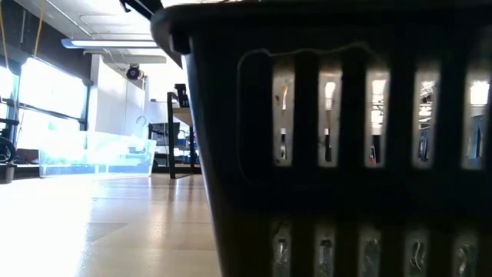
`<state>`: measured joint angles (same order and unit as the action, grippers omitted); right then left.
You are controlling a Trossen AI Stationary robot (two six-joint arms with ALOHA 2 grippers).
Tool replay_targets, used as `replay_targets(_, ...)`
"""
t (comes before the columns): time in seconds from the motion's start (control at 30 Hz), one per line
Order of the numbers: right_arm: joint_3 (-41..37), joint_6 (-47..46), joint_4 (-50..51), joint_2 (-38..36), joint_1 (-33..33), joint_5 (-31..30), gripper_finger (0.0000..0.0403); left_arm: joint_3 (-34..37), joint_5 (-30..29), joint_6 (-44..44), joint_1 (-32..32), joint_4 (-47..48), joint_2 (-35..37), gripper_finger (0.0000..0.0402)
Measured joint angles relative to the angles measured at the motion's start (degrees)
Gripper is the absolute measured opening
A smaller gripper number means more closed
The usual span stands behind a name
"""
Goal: Stack baskets on shelf by color
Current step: Stack the yellow basket on top of the yellow baskets on the shelf
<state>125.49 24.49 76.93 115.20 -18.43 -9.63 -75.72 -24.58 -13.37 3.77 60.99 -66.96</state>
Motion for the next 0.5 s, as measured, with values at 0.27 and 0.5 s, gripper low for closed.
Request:
replay_targets(0.27, 0.0, -0.1, 0.0, 0.0, -0.2, -0.6, 0.0000, 0.0, -0.1, 0.0, 0.0, 0.0, 0.0, 0.0163)
replay_targets(0.5, 0.0, 0.0, -0.1, 0.0, -0.3, -1.6, 0.0000, 0.0, -0.1, 0.0, 0.0, 0.0, 0.0, 0.0163)
